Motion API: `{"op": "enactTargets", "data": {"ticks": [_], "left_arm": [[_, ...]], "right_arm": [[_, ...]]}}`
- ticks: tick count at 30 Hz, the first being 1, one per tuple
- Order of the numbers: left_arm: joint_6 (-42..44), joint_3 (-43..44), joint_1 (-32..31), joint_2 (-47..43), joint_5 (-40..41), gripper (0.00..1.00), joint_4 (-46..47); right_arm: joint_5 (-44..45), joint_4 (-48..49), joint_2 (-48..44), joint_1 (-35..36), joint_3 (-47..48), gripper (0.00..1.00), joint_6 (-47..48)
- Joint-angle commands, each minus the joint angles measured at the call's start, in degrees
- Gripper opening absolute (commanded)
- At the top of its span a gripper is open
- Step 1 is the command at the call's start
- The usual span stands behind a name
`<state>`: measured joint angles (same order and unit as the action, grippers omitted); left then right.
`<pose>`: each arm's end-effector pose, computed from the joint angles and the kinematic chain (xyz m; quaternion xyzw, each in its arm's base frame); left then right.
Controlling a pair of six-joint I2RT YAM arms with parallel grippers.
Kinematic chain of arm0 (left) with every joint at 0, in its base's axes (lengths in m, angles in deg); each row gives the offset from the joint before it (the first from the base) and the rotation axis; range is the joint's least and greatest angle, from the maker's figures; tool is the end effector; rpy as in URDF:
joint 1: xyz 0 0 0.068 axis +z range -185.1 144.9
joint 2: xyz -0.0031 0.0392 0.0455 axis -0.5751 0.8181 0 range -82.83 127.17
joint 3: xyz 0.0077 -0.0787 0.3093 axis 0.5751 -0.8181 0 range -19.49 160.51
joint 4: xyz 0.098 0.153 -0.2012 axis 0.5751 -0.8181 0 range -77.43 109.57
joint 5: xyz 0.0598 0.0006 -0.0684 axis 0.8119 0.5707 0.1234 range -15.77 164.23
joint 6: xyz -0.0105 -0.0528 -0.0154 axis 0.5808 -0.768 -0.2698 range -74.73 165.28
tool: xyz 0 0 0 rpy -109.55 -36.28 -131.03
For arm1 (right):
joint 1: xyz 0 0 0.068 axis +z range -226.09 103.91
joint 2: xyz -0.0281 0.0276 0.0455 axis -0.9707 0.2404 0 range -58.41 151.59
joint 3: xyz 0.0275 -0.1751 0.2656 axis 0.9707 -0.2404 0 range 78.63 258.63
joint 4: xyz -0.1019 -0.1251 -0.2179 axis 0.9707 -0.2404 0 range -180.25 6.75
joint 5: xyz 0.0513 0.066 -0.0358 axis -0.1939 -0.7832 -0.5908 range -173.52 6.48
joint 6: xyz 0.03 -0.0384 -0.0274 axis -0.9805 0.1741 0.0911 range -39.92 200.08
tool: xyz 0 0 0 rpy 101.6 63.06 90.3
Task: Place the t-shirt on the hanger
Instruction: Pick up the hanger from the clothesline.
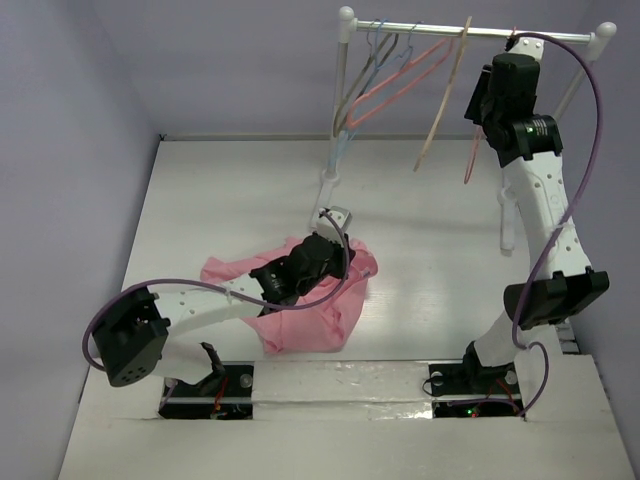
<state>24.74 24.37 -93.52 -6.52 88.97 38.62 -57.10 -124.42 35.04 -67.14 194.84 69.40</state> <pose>0.1665 -0.2522 0.3041 0.1774 0.7620 -0.3131 0.5385 0.3524 0.0381 0.5446 0.1455 0.7875 -0.0856 0.5927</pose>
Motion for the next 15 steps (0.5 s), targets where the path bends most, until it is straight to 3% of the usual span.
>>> {"op": "enactTargets", "data": {"ticks": [1, 6, 10, 15], "left_arm": [[1.1, -0.7, 0.1, -2.0, -1.3, 0.0, 3.9], [1.2, -1.3, 0.1, -2.5, -1.6, 0.0, 4.2], [1.2, -1.4, 0.1, -2.4, -1.8, 0.0, 4.9], [1.7, -0.9, 0.1, -1.3, -0.9, 0.0, 4.2]], "right_arm": [[-1.3, -1.6, 0.7, -1.1, 5.4, 0.43, 1.9], [-3.9, -2.0, 2.8, -3.1, 4.7, 0.37, 1.1], [-3.7, 0.7, 1.8, -3.6, 1.6, 0.16, 1.3], [-4.2, 2.1, 0.8, -3.6, 0.8, 0.0, 2.0]]}}
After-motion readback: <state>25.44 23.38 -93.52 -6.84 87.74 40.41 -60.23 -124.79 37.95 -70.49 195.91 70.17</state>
